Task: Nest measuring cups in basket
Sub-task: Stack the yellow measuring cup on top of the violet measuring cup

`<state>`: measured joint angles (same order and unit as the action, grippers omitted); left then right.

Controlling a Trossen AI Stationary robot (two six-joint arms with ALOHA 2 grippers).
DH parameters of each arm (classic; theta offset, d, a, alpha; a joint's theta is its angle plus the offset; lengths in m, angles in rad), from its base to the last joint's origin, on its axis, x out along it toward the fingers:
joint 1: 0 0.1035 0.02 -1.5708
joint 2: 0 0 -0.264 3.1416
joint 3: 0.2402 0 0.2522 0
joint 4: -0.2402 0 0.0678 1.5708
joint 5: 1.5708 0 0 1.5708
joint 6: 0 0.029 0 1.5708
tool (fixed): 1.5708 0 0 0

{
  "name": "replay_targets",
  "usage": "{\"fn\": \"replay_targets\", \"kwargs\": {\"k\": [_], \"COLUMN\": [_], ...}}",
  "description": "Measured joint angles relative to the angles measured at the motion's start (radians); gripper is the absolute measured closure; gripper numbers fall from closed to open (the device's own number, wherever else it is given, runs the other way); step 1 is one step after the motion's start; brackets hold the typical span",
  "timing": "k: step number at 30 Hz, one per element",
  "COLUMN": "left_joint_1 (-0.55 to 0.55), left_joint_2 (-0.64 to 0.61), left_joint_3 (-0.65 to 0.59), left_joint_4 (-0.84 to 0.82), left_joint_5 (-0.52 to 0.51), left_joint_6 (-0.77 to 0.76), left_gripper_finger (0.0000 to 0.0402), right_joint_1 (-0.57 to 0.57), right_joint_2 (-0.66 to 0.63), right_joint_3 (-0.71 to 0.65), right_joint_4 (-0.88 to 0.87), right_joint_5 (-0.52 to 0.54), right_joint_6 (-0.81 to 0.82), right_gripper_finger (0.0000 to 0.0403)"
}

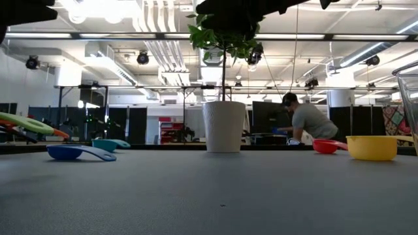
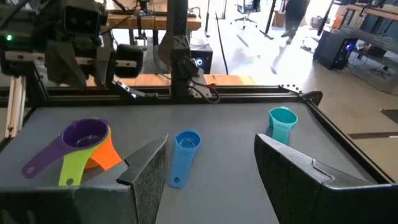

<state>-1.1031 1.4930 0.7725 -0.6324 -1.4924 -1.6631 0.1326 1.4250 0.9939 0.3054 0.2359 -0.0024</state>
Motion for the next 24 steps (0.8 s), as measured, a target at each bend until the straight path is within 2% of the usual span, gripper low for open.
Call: {"fn": "replay_targets", "kwargs": {"k": [4,24], "left_joint_1": [0.008,0.017], "left_joint_2": [0.029,0.015], "left_joint_3": [0.0,0.001], "left_joint_4": [0.002,-0.011], "left_joint_5": [-0.008,-0.012], "left_joint_6": [0.009,0.005], "left_gripper_finger": [0.0327,0.0334], "right_joint_1": [0.0,-0.024], "right_joint_2": [0.001,0.001], "right_joint_3": [0.0,0.0], "right_joint_4": [-0.022,-0.016], "right_joint_5": [0.001,0.003], "right_joint_6": [-0.024,-0.059], "right_gripper_finger": [0.0177,0.0177]}}
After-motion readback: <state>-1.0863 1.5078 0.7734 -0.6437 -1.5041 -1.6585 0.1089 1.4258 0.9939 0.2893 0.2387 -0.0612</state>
